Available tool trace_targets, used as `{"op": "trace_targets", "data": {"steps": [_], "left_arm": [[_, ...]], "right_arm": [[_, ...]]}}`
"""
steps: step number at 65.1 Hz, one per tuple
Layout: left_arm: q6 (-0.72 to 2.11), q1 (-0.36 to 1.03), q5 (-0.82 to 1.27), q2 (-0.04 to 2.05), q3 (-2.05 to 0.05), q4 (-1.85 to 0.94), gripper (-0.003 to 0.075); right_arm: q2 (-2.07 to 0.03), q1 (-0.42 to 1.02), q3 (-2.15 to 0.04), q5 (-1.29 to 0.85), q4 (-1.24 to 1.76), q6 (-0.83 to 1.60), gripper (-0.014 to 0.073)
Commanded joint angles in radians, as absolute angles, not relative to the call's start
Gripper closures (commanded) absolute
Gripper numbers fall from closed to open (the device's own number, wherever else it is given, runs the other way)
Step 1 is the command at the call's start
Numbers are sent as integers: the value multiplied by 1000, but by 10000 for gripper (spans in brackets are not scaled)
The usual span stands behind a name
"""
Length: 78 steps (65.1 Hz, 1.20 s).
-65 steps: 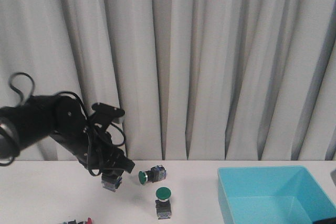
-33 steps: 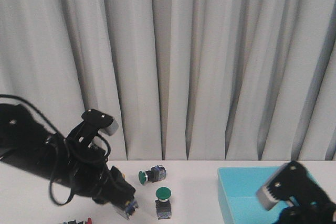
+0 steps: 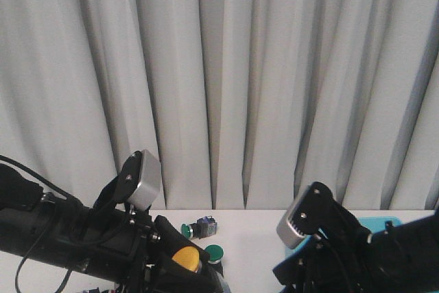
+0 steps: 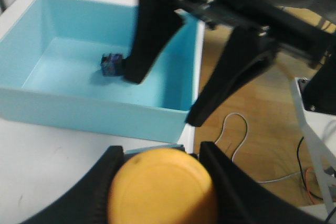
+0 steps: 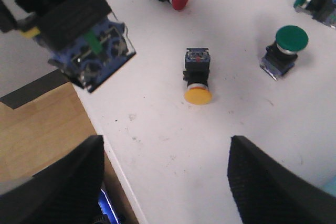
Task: Pick red and yellow buttons and place in box
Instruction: 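Lift the yellow button and pass it to the right gripper, then carry the yellow button with the right gripper into the blue box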
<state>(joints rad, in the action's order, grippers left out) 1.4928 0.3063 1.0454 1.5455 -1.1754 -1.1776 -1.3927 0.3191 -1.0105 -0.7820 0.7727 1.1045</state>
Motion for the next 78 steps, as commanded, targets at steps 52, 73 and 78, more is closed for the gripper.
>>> {"op": "trace_targets", "data": {"steps": [52,73,78], "left_arm": [[1669,311,1189,1500,-1198,-1346,510],[1685,311,1202,1500,-1198,-1365,510],[1684,311,1199,1500,-1198,-1365,510]], "right_arm": [[-1424,403,-1108,-862,1085,1644,77],[-1424,403,-1108,-888,1084,1643,131],[-1424,403,-1108,-889,1084,1643,166]]}}
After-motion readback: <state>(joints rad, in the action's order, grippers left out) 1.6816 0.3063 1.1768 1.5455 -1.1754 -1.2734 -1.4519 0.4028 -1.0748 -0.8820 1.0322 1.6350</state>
